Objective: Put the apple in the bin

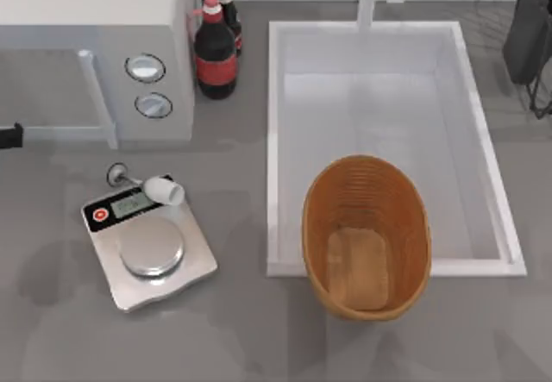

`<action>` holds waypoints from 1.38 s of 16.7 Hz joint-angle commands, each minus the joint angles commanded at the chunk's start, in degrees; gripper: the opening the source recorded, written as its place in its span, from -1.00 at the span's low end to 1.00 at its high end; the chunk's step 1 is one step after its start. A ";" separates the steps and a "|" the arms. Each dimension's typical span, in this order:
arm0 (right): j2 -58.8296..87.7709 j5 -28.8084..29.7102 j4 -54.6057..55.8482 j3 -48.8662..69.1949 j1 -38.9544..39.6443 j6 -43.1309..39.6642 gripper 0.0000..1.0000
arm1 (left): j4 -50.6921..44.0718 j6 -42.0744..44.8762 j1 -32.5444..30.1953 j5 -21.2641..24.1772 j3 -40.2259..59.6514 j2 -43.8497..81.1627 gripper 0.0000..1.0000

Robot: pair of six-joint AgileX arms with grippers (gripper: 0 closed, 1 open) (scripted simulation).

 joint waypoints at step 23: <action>0.00 0.00 0.00 0.00 0.00 0.00 1.00 | -25.68 40.48 -11.88 -0.71 39.54 9.72 -1.00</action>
